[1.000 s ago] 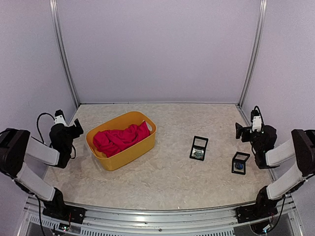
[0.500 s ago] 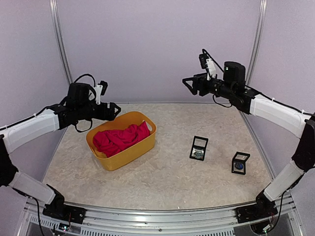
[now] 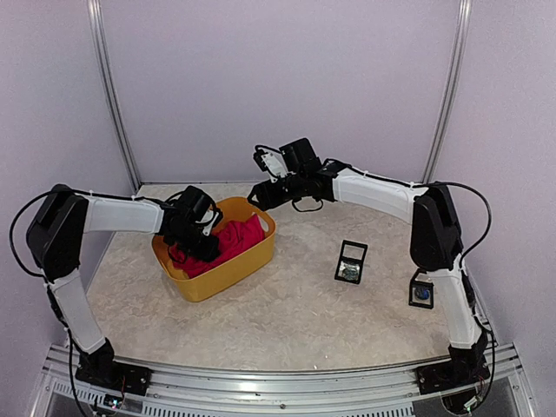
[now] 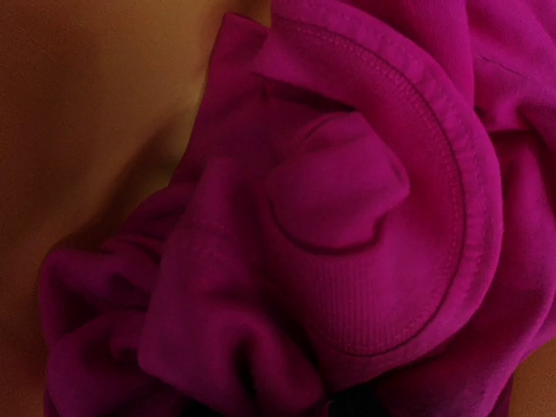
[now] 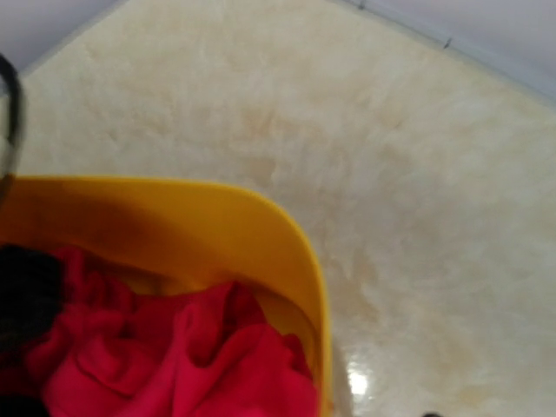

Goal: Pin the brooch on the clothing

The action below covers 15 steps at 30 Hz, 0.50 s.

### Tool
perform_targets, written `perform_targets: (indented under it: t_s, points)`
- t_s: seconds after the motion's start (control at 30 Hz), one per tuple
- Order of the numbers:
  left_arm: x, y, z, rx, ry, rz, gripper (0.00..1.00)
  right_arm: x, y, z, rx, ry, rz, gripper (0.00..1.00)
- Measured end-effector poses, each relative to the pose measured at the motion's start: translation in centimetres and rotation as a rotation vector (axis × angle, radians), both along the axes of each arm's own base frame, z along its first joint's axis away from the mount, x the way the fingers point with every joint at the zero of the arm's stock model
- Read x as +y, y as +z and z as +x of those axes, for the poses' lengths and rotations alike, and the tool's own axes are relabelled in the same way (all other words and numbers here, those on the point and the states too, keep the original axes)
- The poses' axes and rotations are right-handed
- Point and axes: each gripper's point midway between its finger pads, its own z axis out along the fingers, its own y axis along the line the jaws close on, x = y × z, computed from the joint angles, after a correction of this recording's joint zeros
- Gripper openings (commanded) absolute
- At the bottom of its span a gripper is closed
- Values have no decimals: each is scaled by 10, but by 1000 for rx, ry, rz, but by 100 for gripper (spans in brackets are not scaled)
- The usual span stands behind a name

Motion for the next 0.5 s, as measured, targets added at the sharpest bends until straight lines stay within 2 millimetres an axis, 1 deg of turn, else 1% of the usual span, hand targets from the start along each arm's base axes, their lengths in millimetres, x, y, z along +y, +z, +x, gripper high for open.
perform_targets:
  t_s: [0.03,0.1,0.17,0.23,0.3,0.33,0.37,0.4,0.43,0.47,0.5]
  points:
    - [1,1,1,-5,4,4,0,8,-9,2,12,-1,-12,64]
    - [2,7,2,-21,10,6,0,18,-29,3,42,-11,-52,60]
    - [2,22,4,-51,14,-5,0,17,-48,1,68,-31,-102,55]
    - [-1,55,7,-125,18,-33,0,13,-59,-3,84,-52,-147,47]
    - [-7,118,11,-262,16,-90,0,9,-62,-2,78,-75,-173,39]
    - [-12,157,10,-346,9,-127,0,8,-63,-1,73,-84,-179,34]
    - [-18,202,6,-441,-3,-172,0,7,-63,0,68,-95,-186,31]
    - [-24,257,-4,-558,-19,-226,0,5,-63,1,65,-100,-192,28]
    - [-30,304,-17,-659,-40,-281,0,5,-64,1,66,-102,-195,27]
    - [-34,361,-38,-780,-60,-352,0,4,-64,1,66,-109,-200,25]
    - [-37,407,-63,-880,-89,-420,0,3,-65,2,65,-112,-201,23]
